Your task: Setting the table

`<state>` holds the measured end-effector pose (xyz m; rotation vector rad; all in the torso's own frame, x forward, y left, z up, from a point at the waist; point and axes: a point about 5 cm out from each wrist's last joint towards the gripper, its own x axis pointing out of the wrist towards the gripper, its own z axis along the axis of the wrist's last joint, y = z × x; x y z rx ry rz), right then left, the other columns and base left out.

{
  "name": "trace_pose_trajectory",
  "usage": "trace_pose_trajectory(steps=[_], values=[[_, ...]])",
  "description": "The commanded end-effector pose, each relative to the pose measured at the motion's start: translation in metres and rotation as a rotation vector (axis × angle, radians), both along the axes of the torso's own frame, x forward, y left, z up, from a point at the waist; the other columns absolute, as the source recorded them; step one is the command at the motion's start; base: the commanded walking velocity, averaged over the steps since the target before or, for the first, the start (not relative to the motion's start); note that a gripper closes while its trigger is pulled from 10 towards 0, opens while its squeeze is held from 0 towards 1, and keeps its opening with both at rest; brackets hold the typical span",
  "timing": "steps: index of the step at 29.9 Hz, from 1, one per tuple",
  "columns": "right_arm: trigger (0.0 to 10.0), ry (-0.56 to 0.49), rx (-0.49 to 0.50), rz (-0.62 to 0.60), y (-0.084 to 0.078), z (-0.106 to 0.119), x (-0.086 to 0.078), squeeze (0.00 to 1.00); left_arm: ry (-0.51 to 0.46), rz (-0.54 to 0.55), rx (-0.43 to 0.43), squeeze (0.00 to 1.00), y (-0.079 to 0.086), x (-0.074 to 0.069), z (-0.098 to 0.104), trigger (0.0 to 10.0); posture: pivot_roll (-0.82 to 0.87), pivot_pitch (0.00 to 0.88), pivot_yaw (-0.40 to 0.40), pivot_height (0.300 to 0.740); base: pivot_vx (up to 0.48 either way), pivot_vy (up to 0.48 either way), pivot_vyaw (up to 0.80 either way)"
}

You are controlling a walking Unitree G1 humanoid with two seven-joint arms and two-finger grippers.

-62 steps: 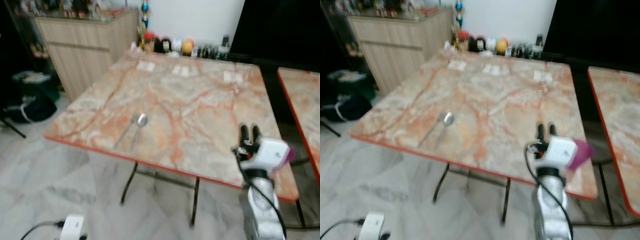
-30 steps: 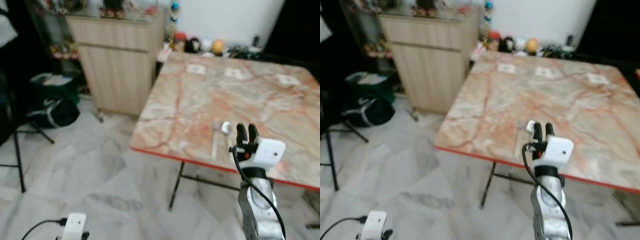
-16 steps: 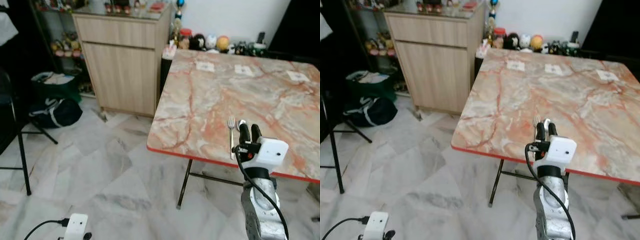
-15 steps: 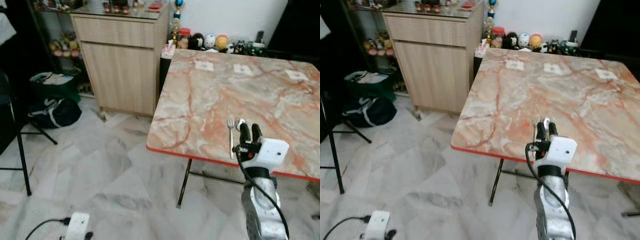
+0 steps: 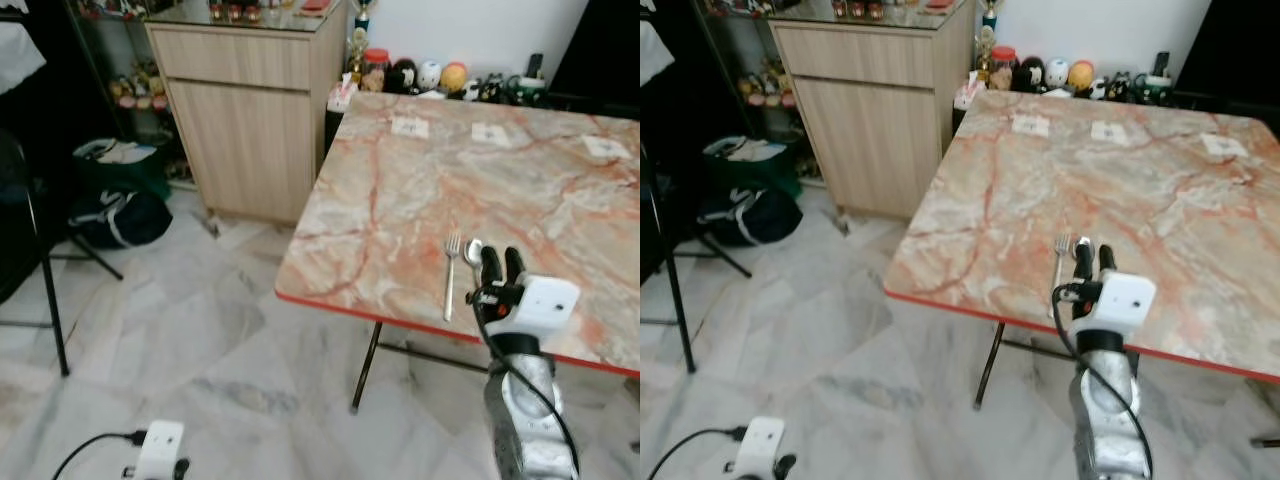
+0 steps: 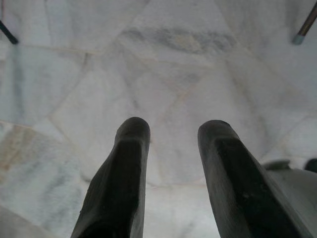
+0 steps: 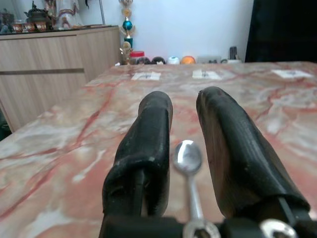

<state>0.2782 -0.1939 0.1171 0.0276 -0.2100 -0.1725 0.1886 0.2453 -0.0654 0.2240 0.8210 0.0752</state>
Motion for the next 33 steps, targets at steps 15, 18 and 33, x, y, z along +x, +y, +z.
trace_pose_trajectory(steps=[15, 18, 33], values=[[10.0, 0.050, 0.013, 0.020, 0.005, -0.009, 0.001, 0.88, 0.011, 0.020, -0.009, 0.00, 0.005, -0.002, 0.000, 10.0, 0.13, 0.000, -0.020, 0.740, 0.000, 0.000, 0.00], [10.0, 0.059, 0.018, 0.009, 0.003, -0.011, 0.000, 0.00, 0.014, 0.021, -0.012, 0.00, 0.004, -0.002, 0.000, 10.0, 0.13, 0.000, -0.021, 0.740, 0.000, 0.000, 0.00], [10.0, 0.081, 0.023, 0.001, 0.003, -0.014, 0.000, 0.00, 0.021, 0.019, -0.017, 0.00, 0.001, -0.005, -0.003, 10.0, 0.13, 0.005, -0.021, 0.740, 0.195, 0.000, 0.00]])
